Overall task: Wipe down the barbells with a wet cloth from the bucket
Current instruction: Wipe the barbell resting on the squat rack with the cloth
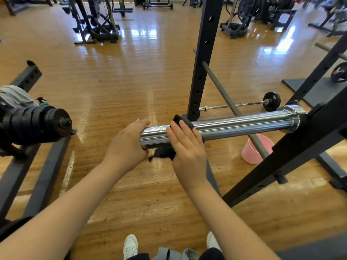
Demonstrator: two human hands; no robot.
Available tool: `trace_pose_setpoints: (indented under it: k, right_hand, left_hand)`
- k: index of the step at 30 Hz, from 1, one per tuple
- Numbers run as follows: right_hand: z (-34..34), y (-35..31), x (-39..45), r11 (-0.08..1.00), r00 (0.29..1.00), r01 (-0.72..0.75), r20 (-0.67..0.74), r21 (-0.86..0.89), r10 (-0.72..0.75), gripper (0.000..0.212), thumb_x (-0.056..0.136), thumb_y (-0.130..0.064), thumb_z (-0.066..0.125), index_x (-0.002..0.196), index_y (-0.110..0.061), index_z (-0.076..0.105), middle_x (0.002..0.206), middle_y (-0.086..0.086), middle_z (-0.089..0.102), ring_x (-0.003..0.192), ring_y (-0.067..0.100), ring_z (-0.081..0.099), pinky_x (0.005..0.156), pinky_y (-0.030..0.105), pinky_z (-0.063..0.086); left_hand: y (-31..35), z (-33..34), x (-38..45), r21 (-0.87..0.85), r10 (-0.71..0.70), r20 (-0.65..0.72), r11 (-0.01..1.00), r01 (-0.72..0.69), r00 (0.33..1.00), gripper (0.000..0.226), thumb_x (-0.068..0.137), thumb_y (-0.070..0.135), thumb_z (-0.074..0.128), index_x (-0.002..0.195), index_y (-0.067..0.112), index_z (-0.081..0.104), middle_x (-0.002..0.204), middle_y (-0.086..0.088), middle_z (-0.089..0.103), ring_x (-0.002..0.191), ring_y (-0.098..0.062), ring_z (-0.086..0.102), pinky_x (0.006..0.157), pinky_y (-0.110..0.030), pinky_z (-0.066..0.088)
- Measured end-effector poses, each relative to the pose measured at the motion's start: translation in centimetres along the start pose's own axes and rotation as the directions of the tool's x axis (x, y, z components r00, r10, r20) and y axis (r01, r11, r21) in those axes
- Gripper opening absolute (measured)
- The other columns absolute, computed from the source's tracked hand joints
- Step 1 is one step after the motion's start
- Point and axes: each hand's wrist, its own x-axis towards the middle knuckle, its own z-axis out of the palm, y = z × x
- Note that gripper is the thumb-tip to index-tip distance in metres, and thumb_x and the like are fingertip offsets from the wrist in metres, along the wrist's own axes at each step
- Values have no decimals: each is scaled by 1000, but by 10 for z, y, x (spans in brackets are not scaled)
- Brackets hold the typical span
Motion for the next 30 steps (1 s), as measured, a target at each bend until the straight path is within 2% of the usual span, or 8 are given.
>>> trace_pose_setpoints:
  k: [3, 6, 9, 12, 19, 23, 27, 30]
  right_hand:
    - [-15, 34, -3, 999, 999, 25, -20, -37, -26, 34, 87, 2, 51, 119, -5, 62, 126, 8, 59, 125, 23, 48, 110, 42, 32]
    - [-32, 75, -1, 985, 986, -121, -130, -121, 106, 43, 81, 12, 45, 119, -2, 61, 124, 12, 60, 124, 25, 47, 111, 40, 29]
    - [-45, 106, 2, 950, 954, -266, -188, -165, 235, 43, 83, 11, 42, 119, 0, 61, 122, 15, 62, 124, 29, 48, 106, 52, 34]
    - [-37, 92, 3, 911, 915, -375, -226, -173, 334, 45, 83, 12, 39, 122, 1, 59, 126, 16, 59, 127, 30, 45, 111, 46, 25]
    - [13, -23, -4, 991, 990, -133, -48, -26, 132, 45, 84, 5, 37, 123, 0, 59, 127, 14, 59, 128, 25, 41, 113, 39, 21]
    - [0, -1, -3, 998, 997, 53, 54, -22, -52, 42, 83, 6, 51, 124, -4, 58, 129, 12, 57, 128, 24, 43, 110, 41, 29]
    - [-26, 44, -2, 987, 992, -125, -33, -99, 123, 52, 79, 14, 48, 127, -5, 51, 129, 12, 56, 129, 22, 40, 114, 37, 22]
    - [-33, 57, -4, 971, 983, -184, -49, -150, 179, 48, 83, 5, 37, 128, -3, 51, 130, 15, 56, 131, 24, 38, 114, 41, 22]
  left_hand:
    - [0, -2, -1, -9, -4, 4, 1000, 4, 1000, 66, 76, 3, 67, 138, 15, 46, 139, -5, 50, 137, -16, 35, 103, -35, 36]
    - [1, -2, -1, 10, -6, -5, 1000, 7, 1000, 66, 76, 0, 64, 137, 17, 46, 139, -3, 51, 135, -16, 37, 101, -32, 36]
    - [2, -1, -1, 13, -8, -2, 1000, 8, 1000, 66, 76, 0, 64, 137, 17, 47, 138, -3, 51, 134, -17, 39, 100, -30, 36]
    - [1, -1, 0, -11, -6, -1, 1000, 6, 1000, 66, 75, -2, 64, 136, 17, 47, 138, -4, 51, 136, -15, 36, 102, -30, 35]
    - [0, -1, 0, -30, 12, 9, 999, -12, 1000, 68, 74, -3, 65, 137, 15, 46, 139, -3, 49, 138, -15, 33, 103, -32, 36]
    - [-1, -2, -1, -36, 34, 3, 999, -34, 999, 67, 75, -2, 65, 136, 17, 46, 137, -1, 50, 132, -17, 40, 96, -29, 39]
    - [-3, 0, -4, 10, 68, -33, 998, -67, 997, 71, 75, 0, 68, 139, 16, 41, 151, -2, 34, 134, -21, 38, 101, -36, 42]
    - [-13, 6, -7, 303, 229, -130, 936, -181, 965, 95, 63, 8, 82, 143, 4, 31, 153, -19, 25, 138, -34, 31, 109, -47, 32]
